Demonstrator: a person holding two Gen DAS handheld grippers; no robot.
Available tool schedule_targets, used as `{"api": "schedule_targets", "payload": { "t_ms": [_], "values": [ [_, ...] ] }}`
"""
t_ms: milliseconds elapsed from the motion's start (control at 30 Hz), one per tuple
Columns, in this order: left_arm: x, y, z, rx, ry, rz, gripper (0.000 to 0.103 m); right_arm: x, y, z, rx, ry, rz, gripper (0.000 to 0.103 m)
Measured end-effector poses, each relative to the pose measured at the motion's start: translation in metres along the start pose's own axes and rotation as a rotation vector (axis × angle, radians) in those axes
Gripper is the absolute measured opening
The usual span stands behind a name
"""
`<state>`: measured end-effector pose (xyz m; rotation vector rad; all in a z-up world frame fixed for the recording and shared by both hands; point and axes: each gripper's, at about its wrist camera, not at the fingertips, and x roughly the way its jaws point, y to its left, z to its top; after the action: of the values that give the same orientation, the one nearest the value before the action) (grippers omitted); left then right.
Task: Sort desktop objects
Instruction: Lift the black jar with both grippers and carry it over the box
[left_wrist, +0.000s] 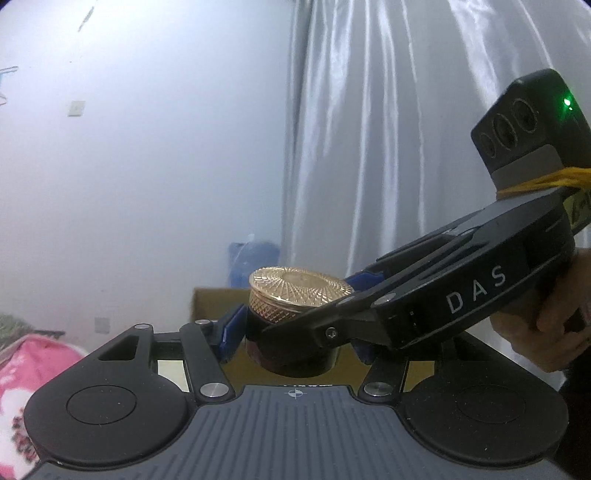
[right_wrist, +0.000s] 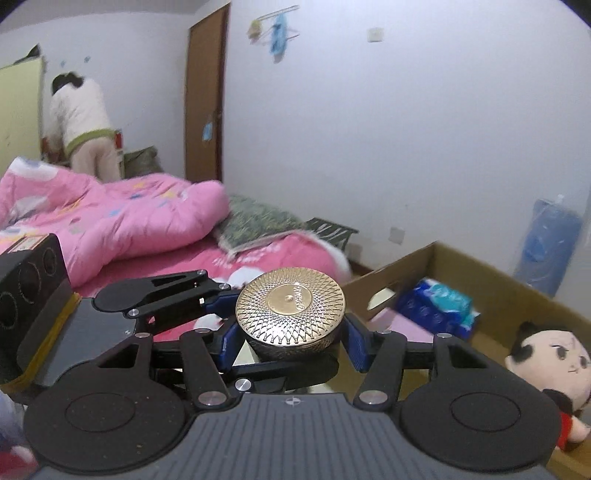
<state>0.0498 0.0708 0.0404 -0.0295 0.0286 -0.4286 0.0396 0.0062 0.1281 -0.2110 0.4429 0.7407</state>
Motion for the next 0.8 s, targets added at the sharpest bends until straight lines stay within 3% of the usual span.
{"api": "schedule_targets", "payload": {
  "t_ms": [467, 800],
  "values": [
    [0.097, 0.01, 0.059, 0.002, 0.033, -0.128, 0.057, 0.005, -0.09, 0.045, 0.168, -0.061, -0.105, 0.06],
    [0.179, 0.014, 0.075, -0.021, 0.154, -0.192, 0.057, 0.03, -0.162, 0.046, 0.321, -0.03, -0.152, 0.06]
  ]
}}
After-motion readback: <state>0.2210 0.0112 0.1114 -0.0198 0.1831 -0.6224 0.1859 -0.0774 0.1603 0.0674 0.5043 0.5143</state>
